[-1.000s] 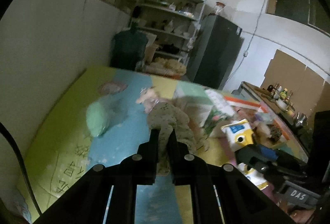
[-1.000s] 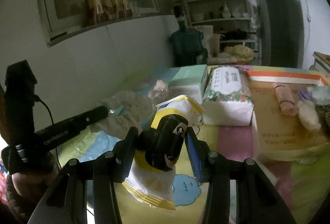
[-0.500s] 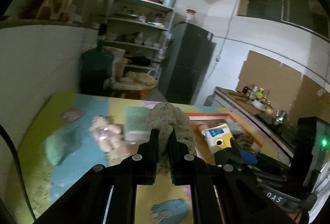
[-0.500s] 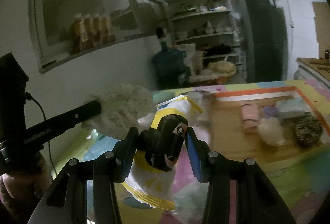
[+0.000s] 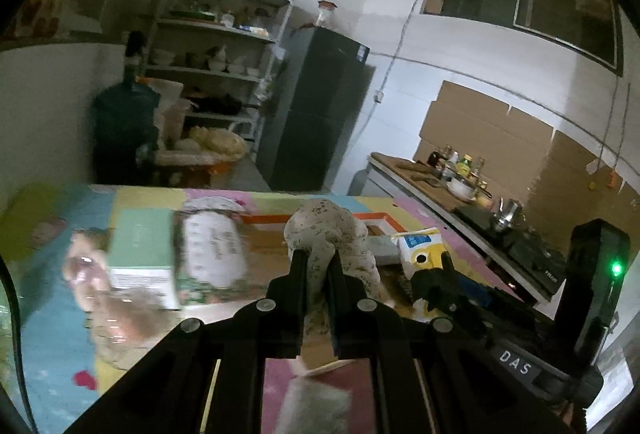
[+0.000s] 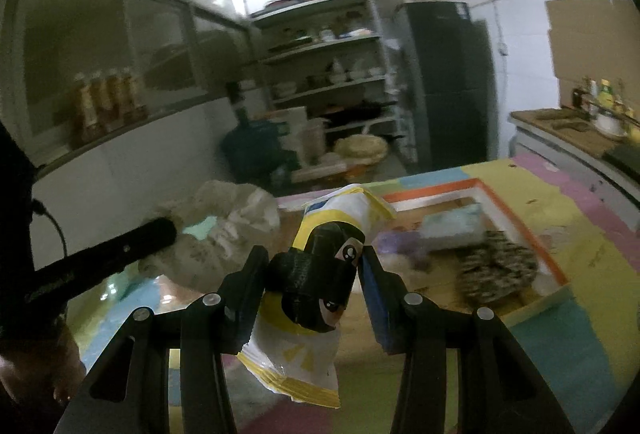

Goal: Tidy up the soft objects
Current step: 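Carry the speckled cloth and yellow snack bag with both tools over the box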

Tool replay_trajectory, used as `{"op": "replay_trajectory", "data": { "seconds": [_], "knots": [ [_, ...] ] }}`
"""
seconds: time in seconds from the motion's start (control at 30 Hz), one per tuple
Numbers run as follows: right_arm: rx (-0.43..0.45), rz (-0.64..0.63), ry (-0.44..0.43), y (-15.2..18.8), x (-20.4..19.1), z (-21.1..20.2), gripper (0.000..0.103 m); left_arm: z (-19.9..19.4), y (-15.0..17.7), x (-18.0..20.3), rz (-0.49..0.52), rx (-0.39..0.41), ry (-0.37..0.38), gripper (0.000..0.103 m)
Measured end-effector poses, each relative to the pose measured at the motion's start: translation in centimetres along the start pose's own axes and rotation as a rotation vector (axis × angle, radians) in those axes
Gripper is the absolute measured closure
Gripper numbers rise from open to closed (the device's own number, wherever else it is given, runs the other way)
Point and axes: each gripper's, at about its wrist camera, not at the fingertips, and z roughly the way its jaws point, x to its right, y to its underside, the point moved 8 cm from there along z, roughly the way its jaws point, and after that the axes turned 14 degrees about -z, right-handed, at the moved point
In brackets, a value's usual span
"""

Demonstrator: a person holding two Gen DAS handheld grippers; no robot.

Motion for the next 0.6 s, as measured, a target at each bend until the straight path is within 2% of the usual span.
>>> {"op": "replay_trajectory", "data": {
  "seconds": [0.37, 0.6],
  "knots": [
    [-0.038, 0.042, 0.072, 1.0, 7.3, 1.8, 0.055, 7.0, 2.4, 2.0, -0.012, -0.100, -0.037, 0.093],
    [-0.057, 0.068, 0.088, 1.7, 10.3, 2.8, 0.055, 9.1, 3.2, 2.1, -0.013, -0.124, -0.068, 0.093]
  ]
}}
